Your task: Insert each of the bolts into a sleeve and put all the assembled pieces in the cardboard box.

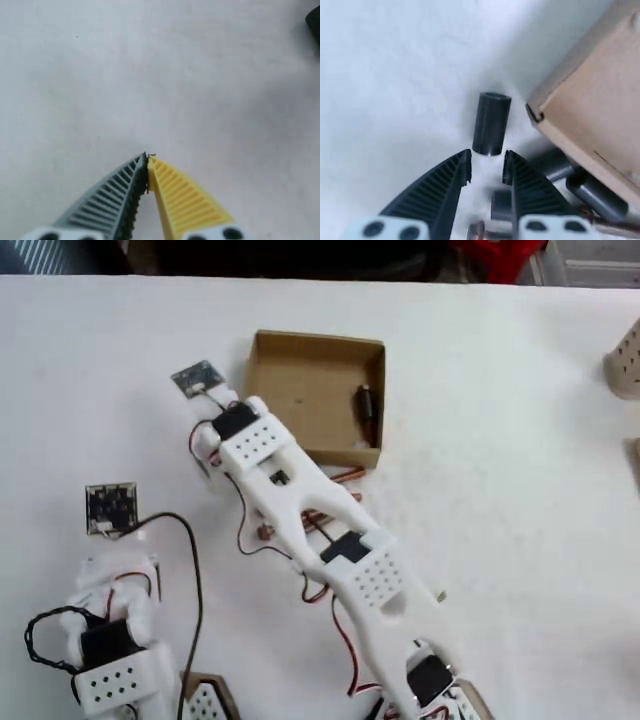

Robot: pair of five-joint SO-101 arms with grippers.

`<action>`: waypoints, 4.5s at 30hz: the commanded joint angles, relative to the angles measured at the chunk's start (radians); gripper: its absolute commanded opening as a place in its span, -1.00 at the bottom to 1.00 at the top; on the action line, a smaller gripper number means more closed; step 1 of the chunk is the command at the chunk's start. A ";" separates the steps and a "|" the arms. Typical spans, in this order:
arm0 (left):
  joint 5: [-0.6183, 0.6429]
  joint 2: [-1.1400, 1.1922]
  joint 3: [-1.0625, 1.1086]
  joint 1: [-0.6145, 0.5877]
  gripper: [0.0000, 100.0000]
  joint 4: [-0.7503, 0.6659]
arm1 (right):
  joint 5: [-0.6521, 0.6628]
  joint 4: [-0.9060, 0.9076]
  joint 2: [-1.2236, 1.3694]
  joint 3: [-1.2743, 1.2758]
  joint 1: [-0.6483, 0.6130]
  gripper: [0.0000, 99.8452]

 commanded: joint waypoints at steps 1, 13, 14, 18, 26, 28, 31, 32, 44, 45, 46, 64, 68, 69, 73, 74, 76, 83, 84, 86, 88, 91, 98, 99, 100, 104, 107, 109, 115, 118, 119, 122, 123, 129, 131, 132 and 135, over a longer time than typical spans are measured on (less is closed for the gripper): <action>-0.009 -0.012 -0.003 -0.008 -0.95 -0.015 | 0.018 0.030 -0.090 -0.058 0.012 -0.82; -0.009 -0.012 -0.003 -0.008 -0.95 -0.015 | 0.018 -0.139 0.061 -0.063 0.027 -0.82; -0.009 -0.012 -0.003 -0.008 -0.95 -0.015 | 0.018 -0.151 0.077 -0.063 0.025 -0.82; -0.009 -0.012 -0.003 -0.008 -0.95 -0.015 | 0.020 -0.176 0.153 -0.063 0.028 -0.82; -0.009 -0.012 -0.003 -0.008 -0.95 -0.015 | 0.020 -0.076 0.071 -0.064 0.062 -0.96; -0.009 -0.012 -0.003 -0.008 -0.95 -0.015 | 0.020 -0.016 0.005 -0.064 0.065 -0.96; -0.009 -0.012 -0.003 -0.008 -0.95 -0.018 | 0.020 0.104 -0.104 -0.064 0.068 -0.97; -0.009 -0.012 -0.003 -0.008 -0.95 -0.018 | 0.020 0.145 -0.140 -0.064 0.073 -0.97; -0.009 -0.012 -0.003 -0.007 -0.95 -0.020 | 0.130 0.335 -0.495 0.160 0.271 -0.97; -0.009 -0.012 -0.003 -0.007 -0.95 -0.020 | 0.147 0.335 -0.530 0.216 0.277 -0.97; -0.009 -0.012 -0.003 -0.007 -0.95 -0.020 | 0.158 0.334 -0.568 0.272 0.278 -0.97; 0.003 -0.012 -0.008 0.170 -0.96 -0.130 | 0.235 -0.001 -1.265 1.333 0.524 -0.97; 0.213 -0.012 -0.048 0.297 -0.95 -0.127 | 0.427 -0.101 -1.409 1.516 0.631 -0.97; 0.269 -0.012 -0.077 0.321 -0.95 -0.114 | 0.436 -0.128 -1.437 1.562 0.654 -0.97; 0.345 -0.005 -0.180 0.414 -0.95 -0.101 | 0.445 -0.220 -1.520 1.715 0.708 -0.97; 0.345 -0.004 -0.212 0.432 -0.95 -0.100 | 0.445 -0.225 -1.531 1.737 0.717 -0.97; 0.347 0.013 -0.275 0.455 -0.95 -0.100 | 0.446 -0.226 -1.538 1.755 0.734 -0.97; 0.482 0.432 -0.598 0.467 -0.95 -0.098 | 0.446 -0.229 -1.537 1.774 0.768 -0.97; 0.508 0.499 -0.638 0.484 -0.95 -0.098 | 0.446 -0.229 -1.537 1.774 0.768 -0.97; 0.552 0.608 -0.695 0.532 -0.95 -0.095 | 0.446 -0.229 -1.537 1.774 0.768 -0.97; 0.603 0.680 -0.732 0.605 -0.95 -0.078 | 0.446 -0.229 -1.537 1.775 0.769 -0.97; 0.694 0.733 -0.736 0.739 -0.95 -0.084 | 0.483 -0.231 -1.537 1.791 0.769 -0.97; 0.827 0.750 -0.621 0.940 -0.88 -0.137 | 0.545 -0.240 -1.537 1.826 0.771 -0.97; 0.841 0.750 -0.585 0.963 -0.82 -0.172 | 0.545 -0.249 -1.537 1.830 0.771 -0.97; 0.847 0.750 -0.543 0.990 -0.76 -0.210 | 0.545 -0.259 -1.537 1.835 0.771 -0.97; 0.845 0.750 -0.411 1.093 -0.82 -0.364 | 0.546 -0.265 -1.537 1.835 0.771 -0.97; 0.845 0.751 -0.396 1.076 -0.95 -0.414 | 0.554 -0.265 -1.537 1.835 0.771 -0.97; 0.845 0.751 -0.394 1.043 -0.95 -0.420 | 0.594 -0.266 -1.537 1.846 0.769 -0.97; 0.850 0.800 -0.396 1.004 -0.95 -0.446 | 0.608 -0.294 -1.537 1.864 0.762 -0.97; 0.852 0.924 -0.413 1.001 -0.95 -0.512 | 0.608 -0.292 -1.537 1.866 0.762 -0.97; 0.852 0.974 -0.431 1.000 -0.95 -0.520 | 0.608 -0.292 -1.537 1.866 0.762 -0.97; 0.852 1.098 -0.483 1.000 -0.95 -0.526 | 0.608 -0.292 -1.537 1.866 0.765 -0.97; 0.852 1.130 -0.499 0.998 -0.95 -0.526 | 0.608 -0.292 -1.537 1.866 0.766 -0.97; 0.852 1.271 -0.572 0.881 -0.95 -0.526 | 0.608 -0.292 -1.537 1.866 0.766 -0.97; 0.852 1.313 -0.597 0.832 -0.95 -0.526 | 0.608 -0.292 -1.537 1.866 0.766 -0.97; 0.852 1.334 -0.608 0.812 -0.95 -0.526 | 0.608 -0.292 -1.537 1.866 0.766 -0.97; 0.852 1.388 -0.635 0.759 -0.95 -0.523 | 0.608 -0.292 -1.537 1.866 0.766 -0.97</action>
